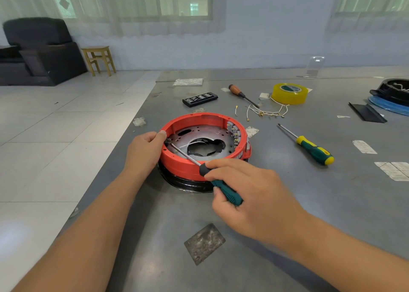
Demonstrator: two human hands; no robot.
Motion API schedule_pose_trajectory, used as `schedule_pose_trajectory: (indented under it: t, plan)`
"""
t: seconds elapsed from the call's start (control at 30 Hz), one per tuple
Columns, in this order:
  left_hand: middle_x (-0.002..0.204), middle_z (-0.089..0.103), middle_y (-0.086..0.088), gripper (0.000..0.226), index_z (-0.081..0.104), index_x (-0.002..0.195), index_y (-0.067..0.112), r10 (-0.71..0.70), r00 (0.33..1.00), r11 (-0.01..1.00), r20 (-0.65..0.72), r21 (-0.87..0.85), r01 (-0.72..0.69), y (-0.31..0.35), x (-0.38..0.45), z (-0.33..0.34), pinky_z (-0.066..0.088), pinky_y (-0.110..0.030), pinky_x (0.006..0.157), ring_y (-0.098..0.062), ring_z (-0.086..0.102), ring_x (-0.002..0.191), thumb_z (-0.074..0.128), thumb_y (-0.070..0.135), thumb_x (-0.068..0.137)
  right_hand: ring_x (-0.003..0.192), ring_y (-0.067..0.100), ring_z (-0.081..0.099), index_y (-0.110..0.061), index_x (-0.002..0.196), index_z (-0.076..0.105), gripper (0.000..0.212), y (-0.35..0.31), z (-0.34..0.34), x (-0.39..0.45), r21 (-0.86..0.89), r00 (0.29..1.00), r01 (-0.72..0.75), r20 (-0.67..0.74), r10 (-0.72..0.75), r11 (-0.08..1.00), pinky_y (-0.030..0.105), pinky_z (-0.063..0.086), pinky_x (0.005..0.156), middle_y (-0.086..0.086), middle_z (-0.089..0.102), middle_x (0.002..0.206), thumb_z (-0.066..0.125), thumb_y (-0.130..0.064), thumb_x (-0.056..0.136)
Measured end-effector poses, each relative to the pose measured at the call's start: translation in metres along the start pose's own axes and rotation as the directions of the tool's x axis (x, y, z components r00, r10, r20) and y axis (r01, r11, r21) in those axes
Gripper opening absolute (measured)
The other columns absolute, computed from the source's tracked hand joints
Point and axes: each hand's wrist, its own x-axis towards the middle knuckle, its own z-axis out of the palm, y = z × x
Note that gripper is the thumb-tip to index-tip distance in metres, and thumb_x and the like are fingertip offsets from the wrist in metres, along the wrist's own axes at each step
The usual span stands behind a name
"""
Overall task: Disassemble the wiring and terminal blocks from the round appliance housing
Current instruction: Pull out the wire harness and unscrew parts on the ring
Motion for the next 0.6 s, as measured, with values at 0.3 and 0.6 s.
schedule_pose_trajectory:
  t: [0.3, 0.6]
  plan:
    - [0.053, 0.045, 0.003, 0.045, 0.049, 0.063, 0.021, 0.02, 1.0, 1.0, -0.02, -0.02, -0.02, 0.002, -0.007, -0.001, 0.041, -0.034, 0.063, -0.015, 0.042, 0.05, 0.054, 0.045, 0.1, 0.11, 0.005, 0.068, -0.012, 0.098, 0.078, 0.024, 0.064, -0.026, 0.012, 0.184, 0.981, -0.117, -0.133, 0.143, 0.976, 0.023, 0.052, 0.097, -0.007, 0.074, 0.114, 0.066, -0.004, 0.078]
    - [0.048, 0.039, 0.009, 0.055, 0.043, 0.052, 0.024, 0.023, 0.999, 0.997, -0.05, -0.076, -0.026, 0.003, -0.014, 0.001, 0.033, -0.032, 0.06, -0.008, 0.036, 0.047, 0.055, 0.042, 0.103, 0.123, -0.007, 0.05, -0.018, 0.109, 0.073, 0.03, 0.133, -0.015, -0.002, 0.034, 0.949, -0.248, -0.193, 0.249, 0.968, 0.011, 0.042, 0.101, -0.008, 0.057, 0.135, 0.067, 0.002, 0.088]
